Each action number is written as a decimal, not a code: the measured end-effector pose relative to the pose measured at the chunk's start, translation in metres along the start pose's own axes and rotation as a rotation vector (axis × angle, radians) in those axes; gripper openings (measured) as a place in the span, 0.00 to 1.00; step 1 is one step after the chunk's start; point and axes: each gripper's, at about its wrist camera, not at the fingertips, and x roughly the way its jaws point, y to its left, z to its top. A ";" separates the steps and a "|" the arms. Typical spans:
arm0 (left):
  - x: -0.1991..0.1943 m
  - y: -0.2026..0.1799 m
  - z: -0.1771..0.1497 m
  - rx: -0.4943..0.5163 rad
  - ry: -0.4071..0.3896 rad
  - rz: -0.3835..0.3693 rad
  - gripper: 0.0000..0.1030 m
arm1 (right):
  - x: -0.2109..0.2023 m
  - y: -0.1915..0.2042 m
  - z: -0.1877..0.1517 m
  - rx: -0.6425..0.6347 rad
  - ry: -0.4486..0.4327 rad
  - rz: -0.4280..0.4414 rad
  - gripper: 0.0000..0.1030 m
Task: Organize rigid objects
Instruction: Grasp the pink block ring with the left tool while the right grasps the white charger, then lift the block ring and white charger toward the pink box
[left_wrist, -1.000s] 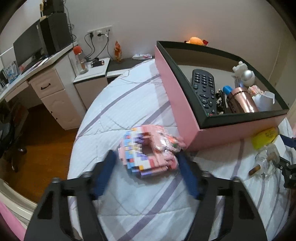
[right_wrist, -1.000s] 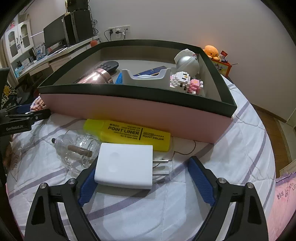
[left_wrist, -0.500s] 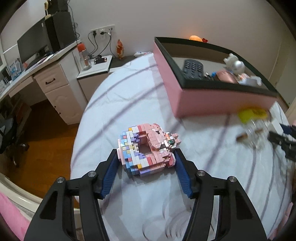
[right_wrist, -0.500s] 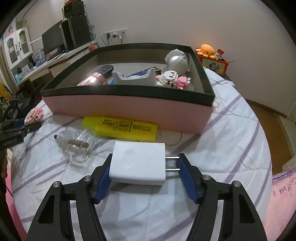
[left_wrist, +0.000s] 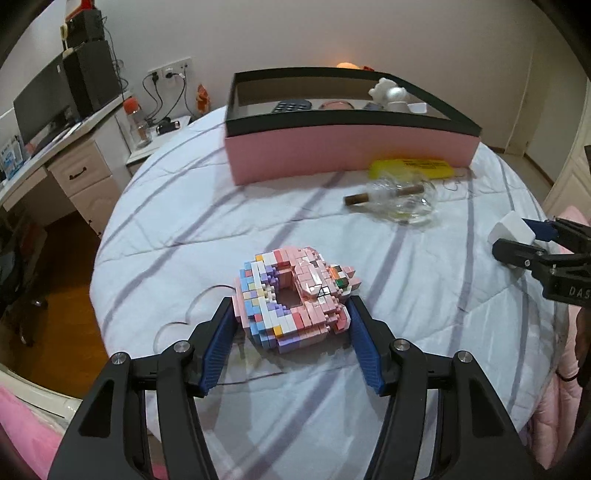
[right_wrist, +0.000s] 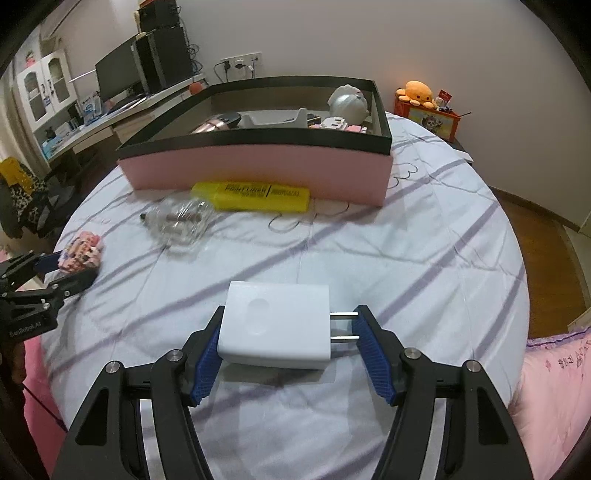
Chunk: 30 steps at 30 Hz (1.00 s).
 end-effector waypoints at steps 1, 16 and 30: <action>0.001 -0.001 0.001 -0.011 -0.001 0.005 0.64 | -0.001 0.000 -0.002 -0.001 -0.006 -0.002 0.66; 0.007 0.002 0.003 -0.060 -0.050 0.016 0.66 | 0.004 0.003 -0.001 0.000 -0.073 0.002 0.66; -0.034 0.000 0.008 -0.096 -0.127 -0.019 0.66 | -0.023 0.010 0.005 -0.001 -0.181 0.047 0.66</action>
